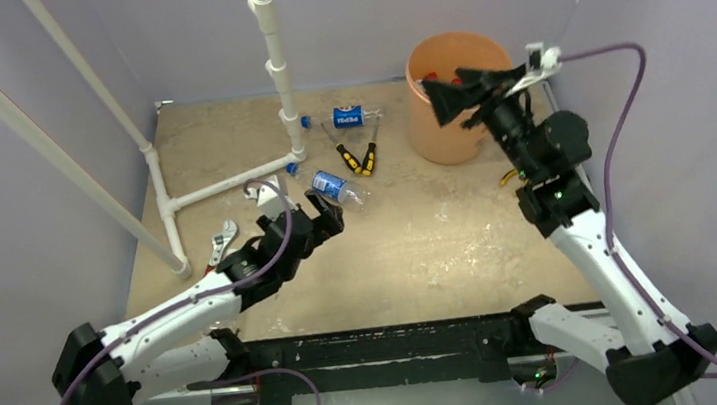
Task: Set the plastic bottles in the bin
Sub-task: Pick up the plastic bottle at the center of the board.
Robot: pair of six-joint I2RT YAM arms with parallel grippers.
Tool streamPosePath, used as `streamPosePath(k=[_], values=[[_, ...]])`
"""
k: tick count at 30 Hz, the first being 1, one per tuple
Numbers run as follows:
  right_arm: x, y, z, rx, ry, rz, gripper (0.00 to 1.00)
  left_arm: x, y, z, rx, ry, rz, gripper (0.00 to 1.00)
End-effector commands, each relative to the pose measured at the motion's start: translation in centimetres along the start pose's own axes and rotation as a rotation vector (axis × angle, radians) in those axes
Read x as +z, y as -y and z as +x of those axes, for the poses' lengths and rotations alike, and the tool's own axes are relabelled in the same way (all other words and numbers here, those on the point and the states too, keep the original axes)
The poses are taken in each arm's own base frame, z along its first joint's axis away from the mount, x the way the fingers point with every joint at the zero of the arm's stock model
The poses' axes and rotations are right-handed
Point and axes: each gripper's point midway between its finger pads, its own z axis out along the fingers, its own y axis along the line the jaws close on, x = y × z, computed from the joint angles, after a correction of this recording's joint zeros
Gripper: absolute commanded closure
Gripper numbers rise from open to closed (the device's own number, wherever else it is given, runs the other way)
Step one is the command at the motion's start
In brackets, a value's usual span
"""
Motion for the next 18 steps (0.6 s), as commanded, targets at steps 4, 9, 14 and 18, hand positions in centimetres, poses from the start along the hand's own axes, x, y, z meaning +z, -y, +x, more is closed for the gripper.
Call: streamPosePath(k=[4,9,14,18], values=[[-7.0,-2.3,10.7,0.05,-0.3,-0.159,0.13,5.4,-0.1,0.3,-0.253,-0.001,-0.204,0.01],[-10.1,-2.4,10.7,0.046,-0.285,-0.171,0.13,10.2,-2.3,1.7,-0.447,-0.092,-0.328,0.01],[-12.2,-2.5,10.9,0.059,-0.278,-0.178,0.13,12.7,-1.5,1.6,-0.511,-0.086,-0.348,0.01],[-13.5,-2.4,11.4,0.083,-0.279,-0.176,0.13,14.7,-1.7,1.5,-0.55,-0.083,-0.38,0.01]])
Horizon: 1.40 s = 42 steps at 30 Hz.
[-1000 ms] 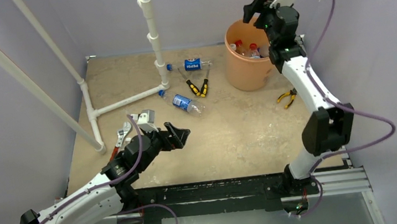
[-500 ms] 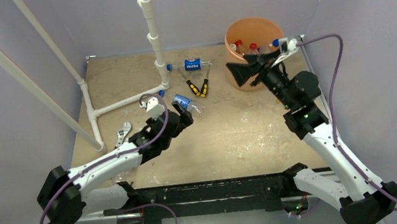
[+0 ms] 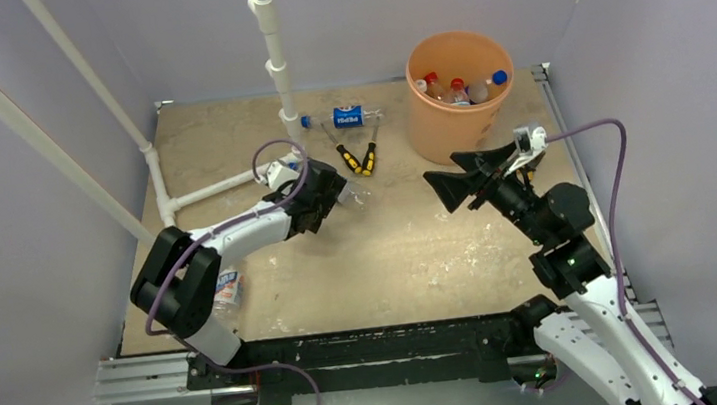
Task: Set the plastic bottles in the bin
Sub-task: Pick up the plastic bottle at the center of the board.
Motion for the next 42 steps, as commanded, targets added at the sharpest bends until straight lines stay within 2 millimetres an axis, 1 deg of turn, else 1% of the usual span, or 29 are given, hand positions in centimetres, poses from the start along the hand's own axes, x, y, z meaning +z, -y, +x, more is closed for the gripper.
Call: streamPosePath(k=[1,4,8,12,16,22,28,31,33,34,35,38,40,42], values=[[-1.1,-0.4,1.0,0.026,-0.005,-0.025,0.13,1.3,3.2,-0.3,-0.117,-0.026,0.016,0.01],[-1.4,-0.8,0.7,0.029,0.004,-0.038,0.13,2.9,3.0,0.5,-0.102,-0.063,-0.053,0.01],[-1.7,-1.5,-0.2,0.019,0.019,-0.056,0.13,4.5,3.0,1.2,-0.098,-0.075,-0.091,0.0],[-1.8,-2.1,-1.0,0.006,0.025,-0.071,0.13,5.7,2.3,1.1,-0.107,-0.067,-0.133,0.0],[-2.1,-2.2,-1.2,0.001,0.031,-0.07,0.13,6.8,1.5,1.1,-0.123,-0.074,-0.159,0.02],[-2.2,-1.8,-1.0,-0.004,0.036,-0.055,0.13,7.4,1.1,1.4,-0.124,-0.078,-0.166,0.15],[-2.3,-1.7,-0.9,-0.002,0.037,-0.047,0.13,7.5,0.9,1.8,-0.12,-0.094,-0.142,0.34],[-2.4,-1.6,-1.0,-0.001,0.039,-0.041,0.13,7.4,0.7,2.0,-0.122,-0.105,-0.126,0.47],[-2.4,-1.6,-1.1,0.0,0.041,-0.038,0.13,7.0,0.9,1.9,-0.122,-0.104,-0.104,0.58],[-2.5,-1.6,-1.1,0.001,0.042,-0.038,0.13,6.6,0.9,1.7,-0.121,-0.104,-0.093,0.61],[-2.5,-1.7,-1.1,0.003,0.041,-0.038,0.13,6.3,0.7,1.6,-0.118,-0.1,-0.09,0.62],[-2.6,-1.8,-1.3,0.008,0.044,-0.044,0.13,4.7,0.9,0.7,-0.118,-0.091,-0.051,0.65],[-2.6,-2.0,-1.4,0.01,0.044,-0.05,0.13,3.0,1.6,0.1,-0.107,-0.096,-0.006,0.65],[-2.5,-2.3,-1.7,0.008,0.045,-0.057,0.13,0.9,2.1,-0.3,-0.079,-0.108,0.041,0.66]])
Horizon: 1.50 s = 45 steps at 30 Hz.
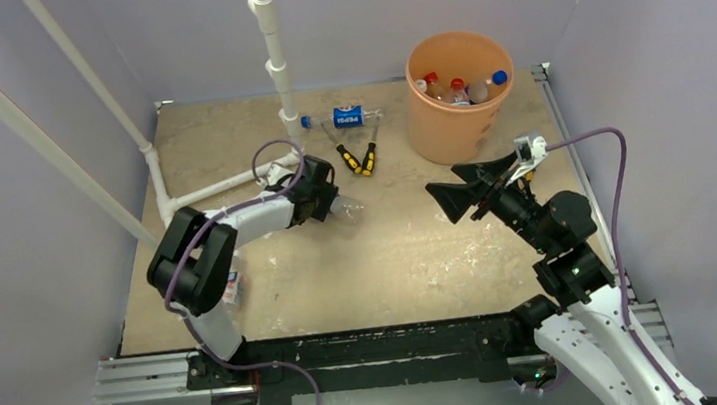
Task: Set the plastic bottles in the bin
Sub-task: Pick up the plastic bottle at the center of the board.
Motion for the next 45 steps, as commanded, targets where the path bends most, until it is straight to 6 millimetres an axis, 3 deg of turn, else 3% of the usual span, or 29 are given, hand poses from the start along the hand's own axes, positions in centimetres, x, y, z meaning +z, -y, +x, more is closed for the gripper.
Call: streamPosePath(k=[1,6,12,16,22,25,27,31,34,37,42,45], values=[[-0.5,-2.0,-3.2,-0.023,0.068,-0.048,0.13,-5.6,2.0,-0.8,0.077,-0.025,0.134,0.67],[-0.3,-2.9,-3.9,-0.053,0.058,-0.084,0.13,-13.8,2.2,-0.8,0.308,-0.028,0.35,0.67],[-0.2,-5.2,-3.5,-0.055,0.01,-0.208,0.12,-22.8,1.4,1.7,0.588,-0.137,0.857,0.64],[-0.7,-7.3,-2.3,-0.033,-0.031,-0.357,0.11,-27.1,-0.1,2.5,0.726,-0.144,1.077,0.62],[-0.5,-8.2,1.0,0.071,-0.13,-0.493,0.1,-30.7,-1.5,4.1,0.887,-0.197,1.274,0.59],[-0.3,-8.3,1.7,0.129,-0.142,-0.53,0.02,-32.9,-1.5,5.0,0.883,-0.232,1.409,0.59],[-0.1,-8.7,1.4,0.179,-0.135,-0.552,0.01,-33.8,-1.2,5.2,0.878,-0.24,1.459,0.6],[0.2,-9.7,0.0,0.215,-0.08,-0.606,0.01,-33.6,-1.2,5.6,0.891,-0.26,1.454,0.61],[1.7,-10.5,0.4,0.21,-0.111,-0.609,0.01,-34.2,-1.1,6.8,0.928,-0.304,1.478,0.61],[3.0,-10.6,0.7,0.221,-0.131,-0.577,0.01,-35.3,-0.9,8.6,0.995,-0.342,1.504,0.62],[3.6,-10.5,-0.6,0.218,-0.096,-0.543,0.01,-36.6,-0.1,9.2,0.97,-0.328,1.564,0.63],[3.7,-10.3,-0.8,0.233,-0.085,-0.528,0.06,-36.8,0.0,9.6,0.97,-0.339,1.579,0.64]])
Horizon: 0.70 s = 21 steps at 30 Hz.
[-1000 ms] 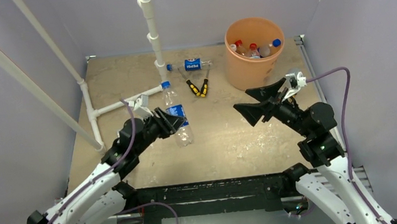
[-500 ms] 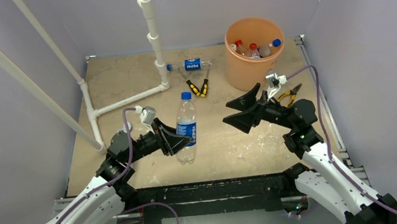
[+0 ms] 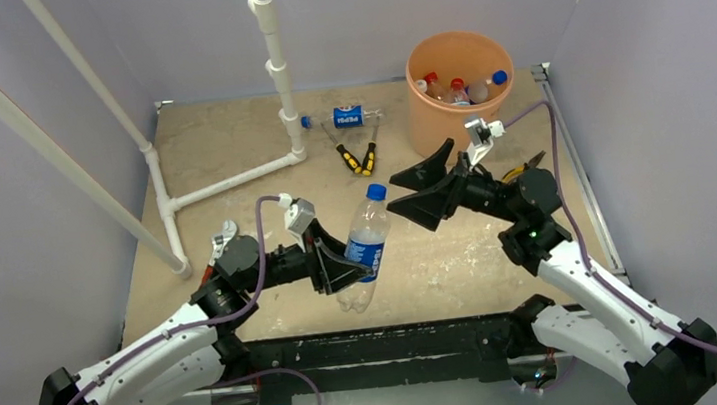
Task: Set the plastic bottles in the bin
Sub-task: Pick up the plastic bottle at the center of the board, then place the plastic bottle in the trash bin.
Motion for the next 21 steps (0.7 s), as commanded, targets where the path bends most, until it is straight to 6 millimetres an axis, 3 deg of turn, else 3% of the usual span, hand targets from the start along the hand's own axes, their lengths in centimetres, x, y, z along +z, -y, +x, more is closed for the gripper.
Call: streamPosePath(k=[1,21], values=[[0.3,-1.3,-2.7,-0.04,0.083,-0.002,0.09,0.7,2.2,-3.1,0.084,0.089,0.077,0.64],[2.3,-1.9,-0.8,0.022,0.016,-0.07,0.29,1.8,1.8,-2.2,0.063,0.067,0.076,0.66]])
